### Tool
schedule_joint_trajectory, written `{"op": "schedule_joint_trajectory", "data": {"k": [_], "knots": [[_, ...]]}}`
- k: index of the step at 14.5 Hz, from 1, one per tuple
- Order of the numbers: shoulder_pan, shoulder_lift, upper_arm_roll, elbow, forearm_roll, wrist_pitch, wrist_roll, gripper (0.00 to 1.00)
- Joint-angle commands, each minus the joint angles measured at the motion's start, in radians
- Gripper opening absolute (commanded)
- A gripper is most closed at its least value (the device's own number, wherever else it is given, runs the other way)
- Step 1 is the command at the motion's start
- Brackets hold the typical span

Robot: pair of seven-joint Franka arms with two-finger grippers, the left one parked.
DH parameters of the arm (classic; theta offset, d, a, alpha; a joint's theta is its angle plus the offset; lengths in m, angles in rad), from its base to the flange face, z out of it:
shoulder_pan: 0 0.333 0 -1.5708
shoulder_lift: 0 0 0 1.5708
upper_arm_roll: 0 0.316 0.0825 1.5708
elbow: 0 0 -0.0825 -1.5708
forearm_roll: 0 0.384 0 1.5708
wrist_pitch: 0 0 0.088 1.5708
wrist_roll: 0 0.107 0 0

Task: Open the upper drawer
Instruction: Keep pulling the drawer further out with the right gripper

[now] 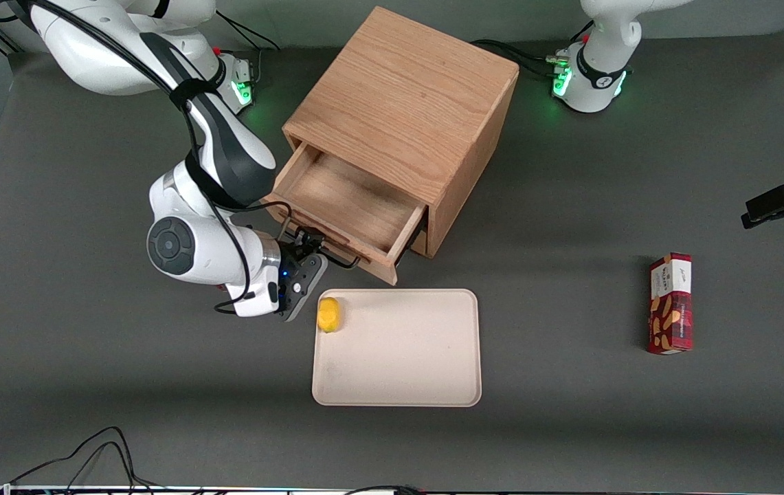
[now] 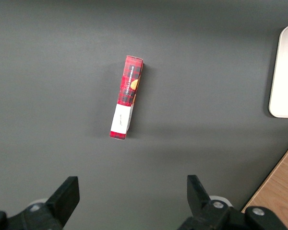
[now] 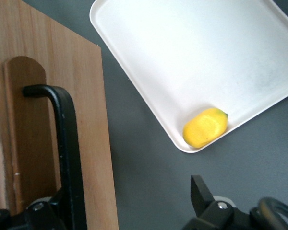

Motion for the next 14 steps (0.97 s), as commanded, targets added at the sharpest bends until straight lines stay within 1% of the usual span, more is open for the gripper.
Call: {"op": "schedule_joint_trajectory", "data": {"k": [1, 4, 14], "knots": [[0.001, 0.040, -0.015, 0.060, -0.027, -0.016, -0.029, 1.00], [-0.001, 0.064, -0.015, 0.086, -0.039, -0.018, -0.030, 1.00], [-0.001, 0.098, -0.047, 0.149, -0.047, -0.041, -0.052, 1.00]]}}
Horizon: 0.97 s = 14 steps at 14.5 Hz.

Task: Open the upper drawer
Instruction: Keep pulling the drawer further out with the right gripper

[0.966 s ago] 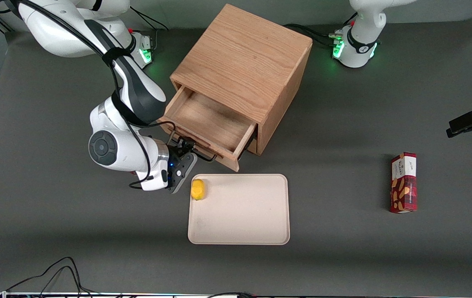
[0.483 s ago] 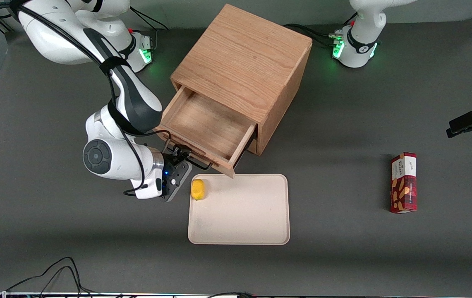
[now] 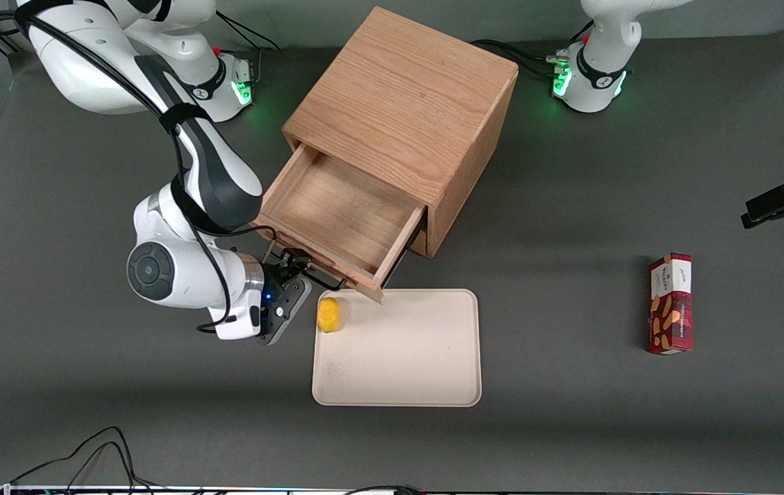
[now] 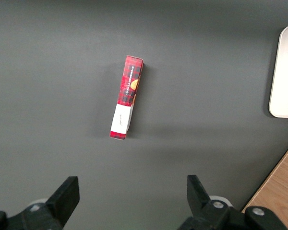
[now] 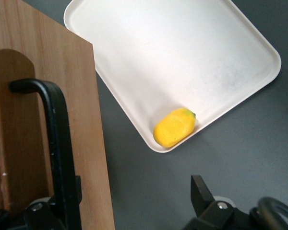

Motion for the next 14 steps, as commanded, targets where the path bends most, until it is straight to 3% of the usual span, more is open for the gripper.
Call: {"op": "schedule_joint_trajectory", "data": {"k": [1, 14], "knots": [[0.003, 0.032, -0.011, 0.057, -0.023, -0.024, -0.028, 1.00], [0.001, 0.080, -0.047, 0.180, -0.023, -0.121, -0.057, 1.00]]}}
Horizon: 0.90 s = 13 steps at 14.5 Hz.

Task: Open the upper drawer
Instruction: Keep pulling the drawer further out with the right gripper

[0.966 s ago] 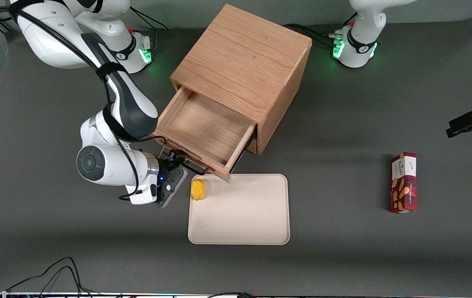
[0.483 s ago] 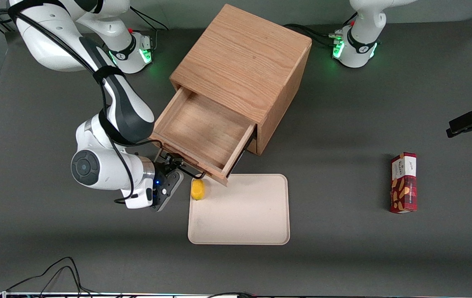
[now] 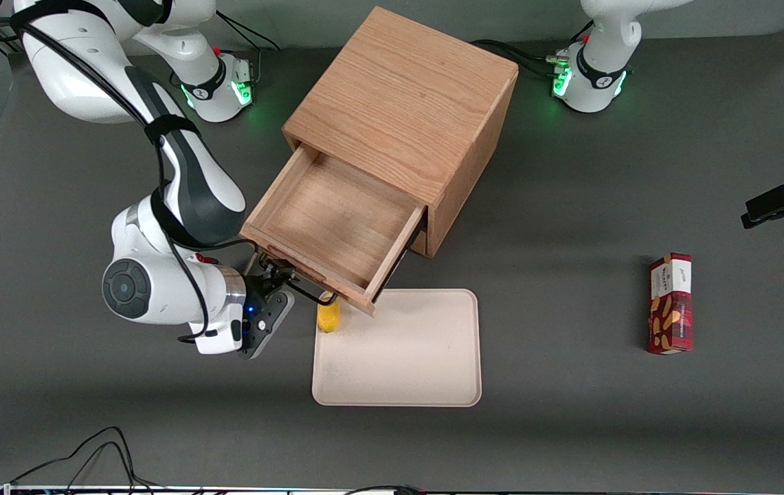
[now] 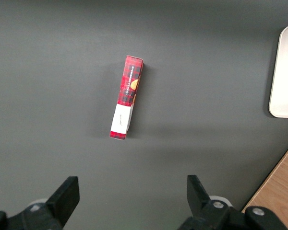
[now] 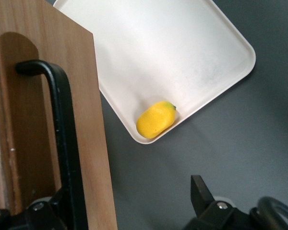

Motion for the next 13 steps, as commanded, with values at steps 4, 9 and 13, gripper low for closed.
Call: {"op": "schedule_joint_trajectory", "data": {"k": [4, 9, 13], "knots": [[0.001, 0.037, -0.015, 0.096, -0.015, -0.057, -0.034, 1.00], [0.000, 0.045, -0.027, 0.116, -0.014, -0.059, -0.035, 1.00], [-0.009, 0.046, -0.029, 0.120, -0.014, -0.059, -0.037, 1.00]]}}
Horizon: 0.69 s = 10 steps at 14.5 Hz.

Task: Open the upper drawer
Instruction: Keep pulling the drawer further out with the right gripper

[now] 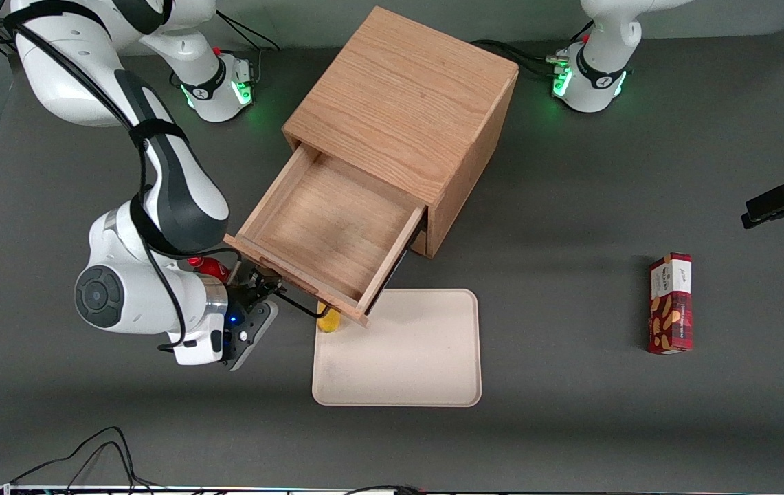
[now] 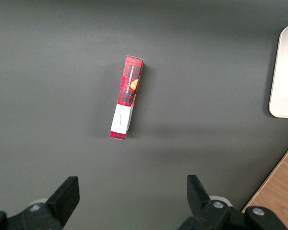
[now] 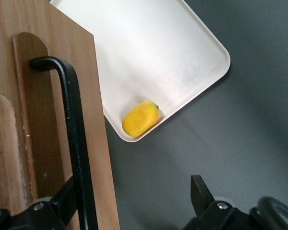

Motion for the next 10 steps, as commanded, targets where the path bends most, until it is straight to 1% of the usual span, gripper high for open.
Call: {"op": "schedule_joint_trajectory", "data": {"k": [1, 10], "knots": [[-0.007, 0.028, 0.000, 0.052, -0.011, -0.027, -0.023, 1.00], [-0.007, 0.026, -0.018, 0.078, -0.010, -0.037, -0.026, 1.00]]}}
